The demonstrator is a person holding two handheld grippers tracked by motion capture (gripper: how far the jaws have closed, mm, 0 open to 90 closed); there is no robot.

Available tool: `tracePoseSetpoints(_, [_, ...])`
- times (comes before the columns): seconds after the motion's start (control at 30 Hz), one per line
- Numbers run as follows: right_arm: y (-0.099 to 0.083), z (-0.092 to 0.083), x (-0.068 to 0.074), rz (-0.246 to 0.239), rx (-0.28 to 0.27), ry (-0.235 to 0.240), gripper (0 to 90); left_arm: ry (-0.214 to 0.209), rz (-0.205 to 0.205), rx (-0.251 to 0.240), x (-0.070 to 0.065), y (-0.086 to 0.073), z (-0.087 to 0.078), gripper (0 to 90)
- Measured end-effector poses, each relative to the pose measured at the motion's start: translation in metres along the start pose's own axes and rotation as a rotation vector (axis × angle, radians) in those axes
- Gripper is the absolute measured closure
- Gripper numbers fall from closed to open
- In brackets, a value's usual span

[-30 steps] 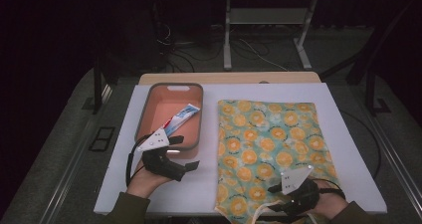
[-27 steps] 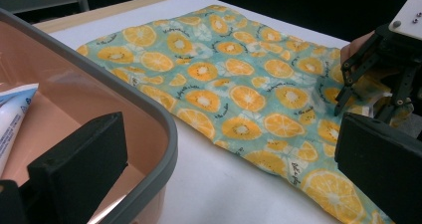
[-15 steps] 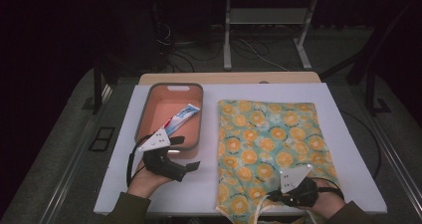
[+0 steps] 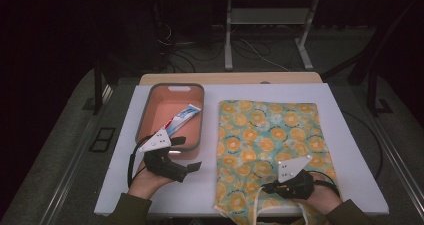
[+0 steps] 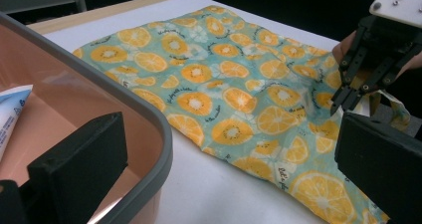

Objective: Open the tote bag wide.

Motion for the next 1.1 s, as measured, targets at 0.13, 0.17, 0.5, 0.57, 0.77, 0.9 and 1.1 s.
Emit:
tracePoseSetpoints(0.13, [0.001, 0.004, 0.01, -0.01, -0.003, 0.045, 73.8, -0.003, -0.001, 0.001, 0.0, 0.0, 0.0, 0.0])
tracePoseSetpoints(0.17, [-0.001, 0.006, 0.012, -0.01, 0.007, 0.052, 67.7, -0.002, 0.001, 0.001, 0.0, 0.0, 0.0, 0.0])
tracePoseSetpoints(0.5, [-0.008, 0.021, 0.026, -0.088, 0.077, 0.075, 51.5, -0.005, 0.0, 0.005, -0.001, -0.001, 0.001, 0.0])
tracePoseSetpoints(0.57, [-0.008, 0.021, 0.025, -0.108, 0.076, 0.054, 54.7, -0.005, 0.002, 0.006, -0.001, -0.001, 0.001, 0.0])
tracePoseSetpoints(0.77, [-0.006, 0.023, 0.026, -0.149, 0.073, 0.03, 81.7, -0.004, 0.002, 0.008, -0.001, -0.001, 0.002, 0.0])
tracePoseSetpoints(0.9, [-0.006, 0.024, 0.025, -0.153, 0.075, 0.013, 90.0, -0.008, 0.003, 0.009, -0.003, -0.001, 0.003, 0.0])
tracePoseSetpoints(1.1, [0.001, 0.023, 0.013, -0.123, 0.063, -0.047, 90.0, -0.007, 0.002, 0.008, -0.003, -0.001, 0.003, 0.0])
Point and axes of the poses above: each handheld gripper's, and its own axes: z roughly forward along the jaws, y roughly out of its top, x roughly to its left, the point moved 9 cm from there along z, roughly forward along the jaws, and after that the axes turned 7 degrees about y, right-handed, at the moved point
